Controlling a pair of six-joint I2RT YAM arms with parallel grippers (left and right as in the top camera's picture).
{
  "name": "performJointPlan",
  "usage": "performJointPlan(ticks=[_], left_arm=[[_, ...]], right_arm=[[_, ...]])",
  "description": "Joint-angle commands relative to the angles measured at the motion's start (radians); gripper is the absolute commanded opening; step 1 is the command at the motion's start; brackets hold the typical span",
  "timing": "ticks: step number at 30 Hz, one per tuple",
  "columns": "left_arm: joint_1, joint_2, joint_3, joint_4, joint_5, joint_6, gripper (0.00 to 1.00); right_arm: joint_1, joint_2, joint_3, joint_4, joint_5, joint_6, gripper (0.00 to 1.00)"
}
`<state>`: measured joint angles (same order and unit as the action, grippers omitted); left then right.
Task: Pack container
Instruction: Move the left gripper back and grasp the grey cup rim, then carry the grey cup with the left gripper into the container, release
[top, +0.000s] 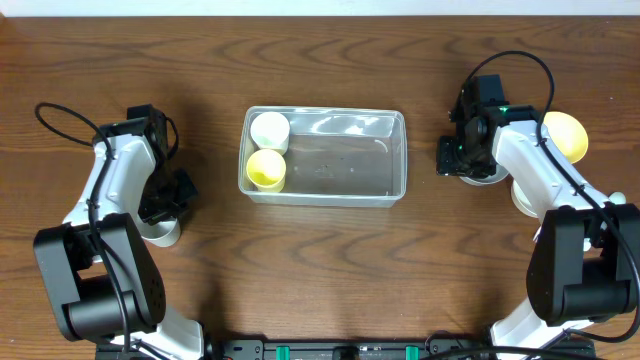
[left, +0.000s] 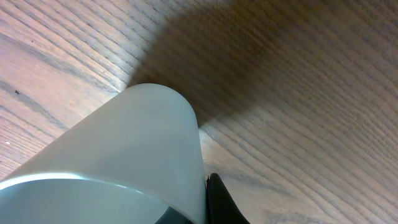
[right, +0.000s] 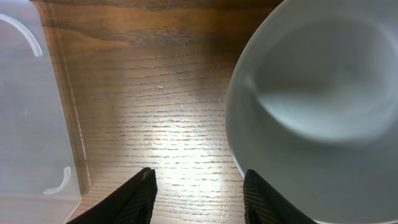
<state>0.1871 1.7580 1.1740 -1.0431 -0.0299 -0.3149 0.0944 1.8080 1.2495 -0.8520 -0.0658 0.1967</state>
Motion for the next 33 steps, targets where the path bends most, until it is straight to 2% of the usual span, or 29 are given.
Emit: performJointPlan(ticks=[1, 7, 11, 17, 20, 25, 30, 33], left_arm=[[0.004, 0.002, -0.004, -0.006, -0.005, -0.001, 0.06], [-0.019, -0.059, 0.073, -0.054, -0.006, 0.0, 0.06], [-0.101, -0.149, 0.193, -0.093, -0.005, 0.047, 0.06], [-0.348, -0.214, 0.402, -0.08, -0.005, 0.283, 0.06], [-0.462, -0.196, 0.467, -0.061, -0.004, 0.345, 0.06], [-0.586, -0.099, 0.592, -0.134, 0.066, 0.344, 0.06], [-0.623, 0.05, 0.84, -0.319, 0.075, 0.335, 0.06], [-0.62, 0.129, 0.996, -0.364, 0.074, 0.314, 0.06]], right_arm=[[-0.006, 0.0, 0.015, -0.001, 0.01, -0.014, 0.47], [-0.006, 0.0, 0.015, 0.003, 0.01, -0.014, 0.47], [-0.006, 0.0, 0.015, 0.006, 0.01, -0.014, 0.47], [-0.006, 0.0, 0.015, 0.006, 0.01, -0.012, 0.47], [-0.006, 0.0, 0.015, 0.005, 0.009, -0.01, 0.47], [-0.006, 0.0, 0.015, 0.003, 0.01, -0.01, 0.47], [-0.006, 0.0, 0.015, 0.003, 0.01, -0.01, 0.47], [-0.006, 0.0, 0.015, 0.003, 0.01, -0.01, 0.47]])
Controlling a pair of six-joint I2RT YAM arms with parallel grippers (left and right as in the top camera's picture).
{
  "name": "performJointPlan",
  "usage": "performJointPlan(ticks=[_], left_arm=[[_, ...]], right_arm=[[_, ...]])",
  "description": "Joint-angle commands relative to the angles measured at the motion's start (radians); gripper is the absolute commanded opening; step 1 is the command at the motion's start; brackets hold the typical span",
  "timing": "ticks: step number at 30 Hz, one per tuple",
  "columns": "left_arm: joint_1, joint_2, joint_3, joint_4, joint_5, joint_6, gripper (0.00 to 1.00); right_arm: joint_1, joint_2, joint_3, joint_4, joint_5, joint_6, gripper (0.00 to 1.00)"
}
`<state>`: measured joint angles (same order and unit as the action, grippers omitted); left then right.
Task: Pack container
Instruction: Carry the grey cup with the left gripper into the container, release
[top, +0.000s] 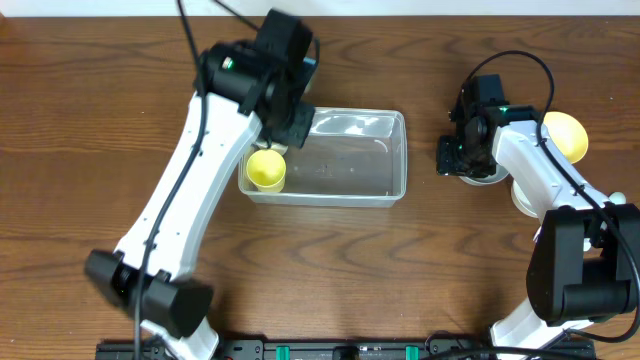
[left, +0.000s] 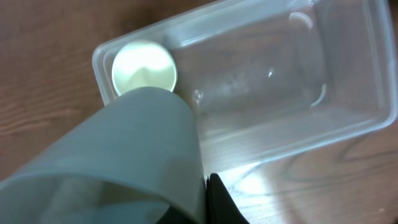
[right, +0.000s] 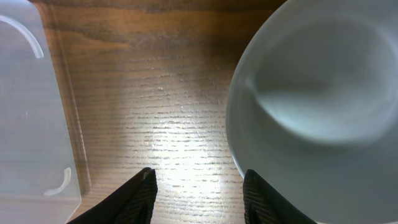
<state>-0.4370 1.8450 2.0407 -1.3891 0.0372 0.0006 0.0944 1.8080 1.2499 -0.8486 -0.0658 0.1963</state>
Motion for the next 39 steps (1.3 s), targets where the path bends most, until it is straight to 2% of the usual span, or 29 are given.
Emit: performJointPlan(ticks=[1, 5, 22, 36, 39], left_arm=[[0.006, 0.064, 0.17, -0.021, 0.007, -0.002, 0.06], [0.006, 0.141, 0.263, -0.02, 0.008, -0.003, 0.06], [0.005, 0.435, 0.261, -0.075, 0.068, 0.0, 0.06], [0.005, 0.472, 0.259, -0.08, 0.066, 0.004, 0.06], [0.005, 0.467, 0.259, -0.085, 0.025, 0.006, 0.06]], right_arm=[[-0.006, 0.0, 0.015, 0.0, 0.01, -0.01, 0.47], [-0.006, 0.0, 0.015, -0.001, 0.009, -0.01, 0.47], [-0.006, 0.0, 0.015, -0.001, 0.01, -0.01, 0.47], [-0.006, 0.0, 0.015, -0.002, 0.01, -0.01, 0.47], [-0.006, 0.0, 0.015, -0.002, 0.01, -0.01, 0.47]])
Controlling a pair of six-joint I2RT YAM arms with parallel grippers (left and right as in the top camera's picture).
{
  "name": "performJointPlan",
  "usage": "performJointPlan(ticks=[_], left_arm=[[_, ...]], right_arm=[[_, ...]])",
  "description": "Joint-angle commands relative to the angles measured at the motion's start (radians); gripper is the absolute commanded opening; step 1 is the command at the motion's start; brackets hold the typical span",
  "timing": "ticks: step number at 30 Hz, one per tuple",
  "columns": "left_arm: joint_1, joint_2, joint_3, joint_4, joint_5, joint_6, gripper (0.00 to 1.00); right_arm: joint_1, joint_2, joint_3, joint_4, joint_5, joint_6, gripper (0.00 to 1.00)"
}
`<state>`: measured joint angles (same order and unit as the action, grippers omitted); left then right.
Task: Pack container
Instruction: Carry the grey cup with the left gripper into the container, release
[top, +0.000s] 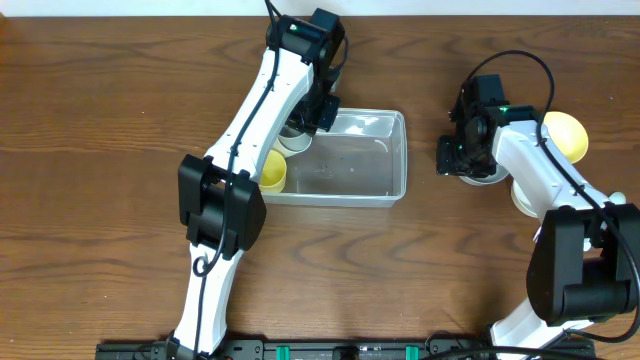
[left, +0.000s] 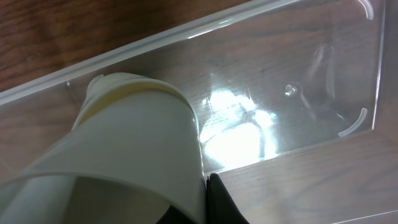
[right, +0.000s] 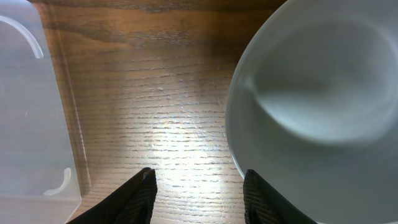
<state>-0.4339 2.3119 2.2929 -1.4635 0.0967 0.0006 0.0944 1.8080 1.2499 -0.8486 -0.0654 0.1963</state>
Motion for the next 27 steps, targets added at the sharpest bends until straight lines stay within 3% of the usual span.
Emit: performJointPlan(ticks=[1, 27], left_arm=[[0.002, -0.003, 0.007, -0.015, -0.064, 0.005, 0.06], [0.003, -0.13, 0.011, -0.028, -0.206, -0.025, 0.06]], right_arm=[[-0.006, 0.0, 0.015, -0.002, 0.009, -0.01, 0.47], [-0.006, 0.001, 0.013, 0.003, 0.01, -0.01, 0.49]])
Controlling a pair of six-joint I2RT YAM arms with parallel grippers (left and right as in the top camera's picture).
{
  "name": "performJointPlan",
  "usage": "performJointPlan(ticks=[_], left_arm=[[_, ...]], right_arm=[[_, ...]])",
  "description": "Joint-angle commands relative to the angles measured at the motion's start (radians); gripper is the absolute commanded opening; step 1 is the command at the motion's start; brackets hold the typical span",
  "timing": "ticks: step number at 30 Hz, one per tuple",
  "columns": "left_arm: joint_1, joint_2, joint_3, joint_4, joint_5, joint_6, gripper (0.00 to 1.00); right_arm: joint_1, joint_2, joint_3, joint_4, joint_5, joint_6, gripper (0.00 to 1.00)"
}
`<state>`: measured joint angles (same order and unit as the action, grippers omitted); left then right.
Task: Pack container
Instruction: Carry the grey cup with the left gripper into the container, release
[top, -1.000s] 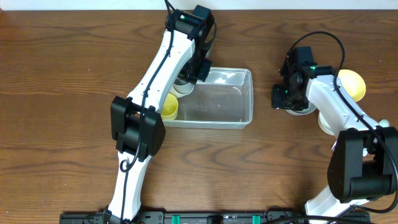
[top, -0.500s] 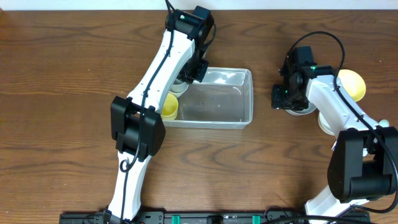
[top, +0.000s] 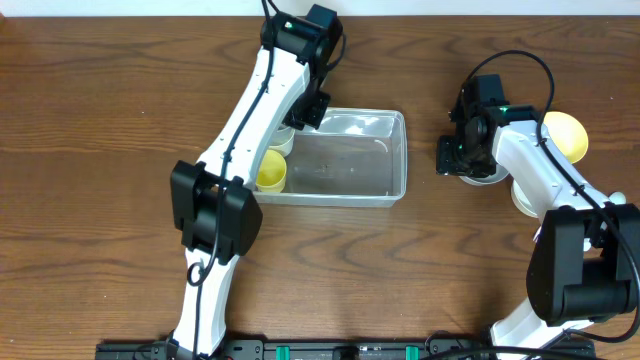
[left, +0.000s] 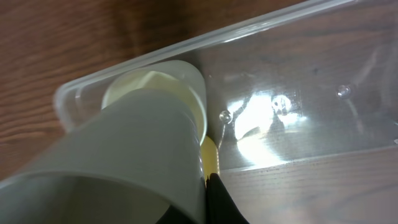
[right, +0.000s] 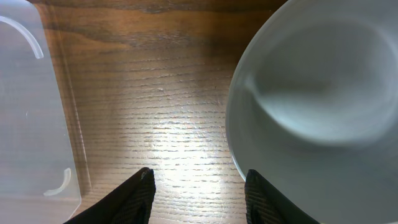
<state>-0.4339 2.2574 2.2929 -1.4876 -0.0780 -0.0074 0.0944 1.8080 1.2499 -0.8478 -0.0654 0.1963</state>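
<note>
The clear plastic container (top: 350, 165) lies mid-table. My left gripper (top: 301, 113) is shut on a white cup (left: 130, 155), with one black finger (left: 219, 200) showing against its wall. The held cup hangs tilted just over another white cup (left: 158, 84) standing in the container's far-left corner. A yellow cup (top: 270, 170) stands in the near-left corner. To the right of the container, my right gripper (right: 199, 190) is open low over the table, its right finger (right: 270, 196) at the rim of a white bowl (right: 317, 93).
A yellow bowl (top: 566, 136) and another white bowl (top: 522, 197) sit at the right edge beside the right arm. The container's right two-thirds (left: 298, 81) hold nothing. The left arm stretches from the front edge across to the container.
My left gripper and its white cup have shifted a little to the left, from the container floor beside the corner to above the white cup standing there. The right arm has not moved.
My left gripper was shut on a white cup at the table's left side. Then it held that cup over the container's left end, then low inside the container, and now over the corner cup. The right gripper stayed open by the white bowl.
</note>
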Motion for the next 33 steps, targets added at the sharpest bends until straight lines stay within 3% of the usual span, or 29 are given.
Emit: performJointPlan(ticks=[1, 5, 11, 33], left_arm=[[0.003, -0.091, 0.011, -0.004, -0.032, -0.02, 0.06], [-0.003, -0.145, 0.011, 0.0, -0.017, -0.019, 0.06], [-0.024, -0.152, 0.008, 0.031, 0.17, 0.014, 0.06], [-0.062, 0.027, 0.002, 0.047, 0.192, 0.034, 0.06]], right_arm=[[-0.006, 0.001, 0.013, 0.003, 0.01, -0.01, 0.49], [-0.006, 0.001, 0.013, 0.003, 0.01, -0.01, 0.49], [-0.006, 0.001, 0.013, 0.002, 0.009, -0.01, 0.49], [-0.006, 0.001, 0.013, 0.002, 0.009, -0.01, 0.49]])
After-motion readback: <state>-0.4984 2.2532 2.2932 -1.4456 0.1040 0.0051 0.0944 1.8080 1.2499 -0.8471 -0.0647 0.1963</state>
